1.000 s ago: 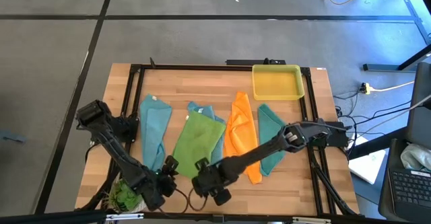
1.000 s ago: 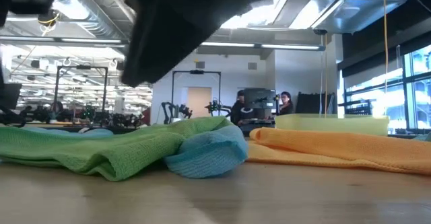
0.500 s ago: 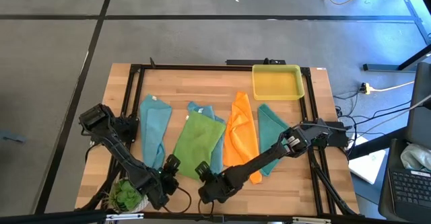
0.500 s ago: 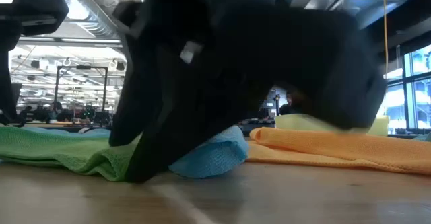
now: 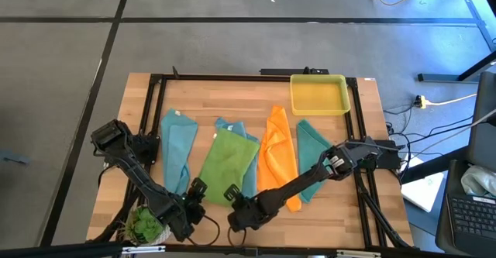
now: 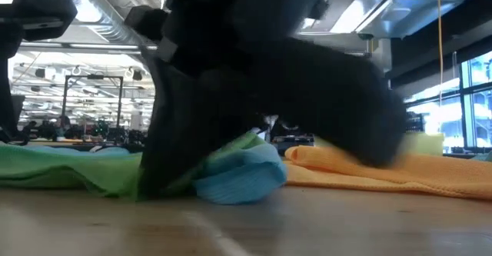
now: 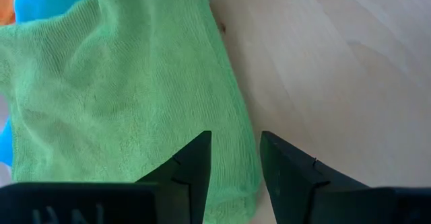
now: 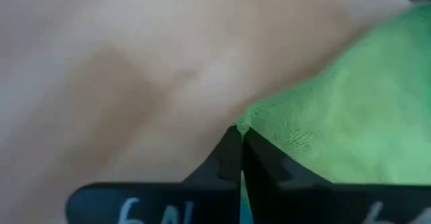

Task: Fold microfiber towels
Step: Fold the green microfiber cloth

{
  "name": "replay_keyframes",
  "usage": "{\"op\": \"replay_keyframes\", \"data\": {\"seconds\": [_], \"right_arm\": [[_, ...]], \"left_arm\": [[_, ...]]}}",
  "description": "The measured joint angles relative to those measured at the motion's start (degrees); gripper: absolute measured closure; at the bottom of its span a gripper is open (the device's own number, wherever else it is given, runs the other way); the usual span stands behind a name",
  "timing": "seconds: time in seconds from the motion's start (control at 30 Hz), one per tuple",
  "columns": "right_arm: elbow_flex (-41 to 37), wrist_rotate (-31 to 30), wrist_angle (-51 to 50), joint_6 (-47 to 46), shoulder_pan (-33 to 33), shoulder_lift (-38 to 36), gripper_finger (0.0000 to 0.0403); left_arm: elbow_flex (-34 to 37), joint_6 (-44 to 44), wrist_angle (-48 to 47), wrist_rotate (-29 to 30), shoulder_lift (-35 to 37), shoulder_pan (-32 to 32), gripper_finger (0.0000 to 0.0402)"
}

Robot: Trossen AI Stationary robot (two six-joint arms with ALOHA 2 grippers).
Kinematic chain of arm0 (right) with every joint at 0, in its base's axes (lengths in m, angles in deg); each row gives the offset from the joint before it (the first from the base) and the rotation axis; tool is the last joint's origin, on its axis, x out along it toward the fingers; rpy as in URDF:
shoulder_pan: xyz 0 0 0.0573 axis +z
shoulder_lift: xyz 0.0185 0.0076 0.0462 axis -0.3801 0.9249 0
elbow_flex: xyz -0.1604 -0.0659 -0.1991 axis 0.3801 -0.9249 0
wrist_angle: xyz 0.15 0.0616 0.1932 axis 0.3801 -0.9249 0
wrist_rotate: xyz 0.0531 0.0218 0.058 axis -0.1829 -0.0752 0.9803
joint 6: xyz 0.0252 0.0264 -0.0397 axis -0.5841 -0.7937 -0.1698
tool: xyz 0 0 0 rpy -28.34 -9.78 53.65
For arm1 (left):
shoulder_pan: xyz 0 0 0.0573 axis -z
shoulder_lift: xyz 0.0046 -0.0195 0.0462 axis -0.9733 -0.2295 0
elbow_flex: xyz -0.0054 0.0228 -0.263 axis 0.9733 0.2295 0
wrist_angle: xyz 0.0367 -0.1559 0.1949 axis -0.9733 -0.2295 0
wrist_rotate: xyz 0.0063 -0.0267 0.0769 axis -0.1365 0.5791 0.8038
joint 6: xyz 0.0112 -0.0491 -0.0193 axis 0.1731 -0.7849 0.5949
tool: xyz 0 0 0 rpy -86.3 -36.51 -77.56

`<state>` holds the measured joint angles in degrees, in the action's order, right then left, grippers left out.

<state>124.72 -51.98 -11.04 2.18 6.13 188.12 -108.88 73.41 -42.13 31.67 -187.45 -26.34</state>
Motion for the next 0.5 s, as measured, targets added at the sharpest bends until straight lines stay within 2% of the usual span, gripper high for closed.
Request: {"op": "replay_keyframes", "data": {"seconds": [0.13,0.33,0.5], "right_arm": [[3.4,-5.6,-2.9,0.1,-0.1,-0.3,0.0393],[6.3,-4.3,-6.9,-1.9,-0.5,-0.3,0.0394],[7.8,-6.2,-7.6,-1.9,-0.6,-0.3,0.0397]], "left_arm": [[0.0,-0.2,-1.6,0.4,0.0,0.1,0.0281],[0.0,-2.1,-3.0,1.9,0.0,0.7,0.0281],[0.0,-6.9,-2.5,2.3,0.0,0.5,0.0277]]}}
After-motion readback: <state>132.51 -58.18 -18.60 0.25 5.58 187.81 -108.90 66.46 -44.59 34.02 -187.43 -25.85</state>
